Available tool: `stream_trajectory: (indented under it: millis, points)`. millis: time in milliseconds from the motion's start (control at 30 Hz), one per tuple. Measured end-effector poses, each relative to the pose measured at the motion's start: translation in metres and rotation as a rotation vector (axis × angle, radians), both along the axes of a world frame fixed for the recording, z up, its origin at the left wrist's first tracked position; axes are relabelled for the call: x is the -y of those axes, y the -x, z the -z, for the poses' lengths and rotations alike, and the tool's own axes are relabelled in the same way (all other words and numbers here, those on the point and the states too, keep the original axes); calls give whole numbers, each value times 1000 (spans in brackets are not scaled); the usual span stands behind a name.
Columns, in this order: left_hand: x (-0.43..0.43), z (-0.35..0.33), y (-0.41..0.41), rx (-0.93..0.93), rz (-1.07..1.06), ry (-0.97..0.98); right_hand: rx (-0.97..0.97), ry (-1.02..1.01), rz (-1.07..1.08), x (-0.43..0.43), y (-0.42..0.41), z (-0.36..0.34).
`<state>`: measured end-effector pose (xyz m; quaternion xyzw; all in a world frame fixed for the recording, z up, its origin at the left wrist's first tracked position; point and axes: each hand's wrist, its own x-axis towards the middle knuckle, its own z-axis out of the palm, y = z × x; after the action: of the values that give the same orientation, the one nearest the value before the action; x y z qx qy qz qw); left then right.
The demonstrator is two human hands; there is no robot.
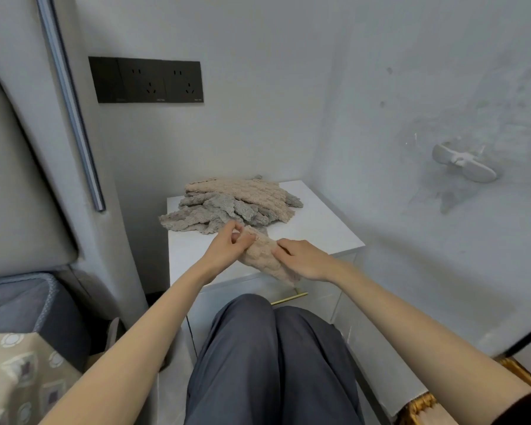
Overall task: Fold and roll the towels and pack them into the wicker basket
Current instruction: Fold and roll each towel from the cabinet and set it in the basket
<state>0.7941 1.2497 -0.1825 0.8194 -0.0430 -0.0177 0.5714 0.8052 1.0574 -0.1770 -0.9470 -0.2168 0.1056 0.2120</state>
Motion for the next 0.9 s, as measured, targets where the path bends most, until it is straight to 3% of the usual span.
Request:
stream_trajectory:
  millis: [233,367,900]
  points:
    - [54,-7,12,19,202,34,-247,-359,193,56,31,7]
    - [93,0,21,-6,314,27,-265,-477,291,94,59,19]
    - [269,96,77,-148,605,-64,-234,-507,675,240,186,114]
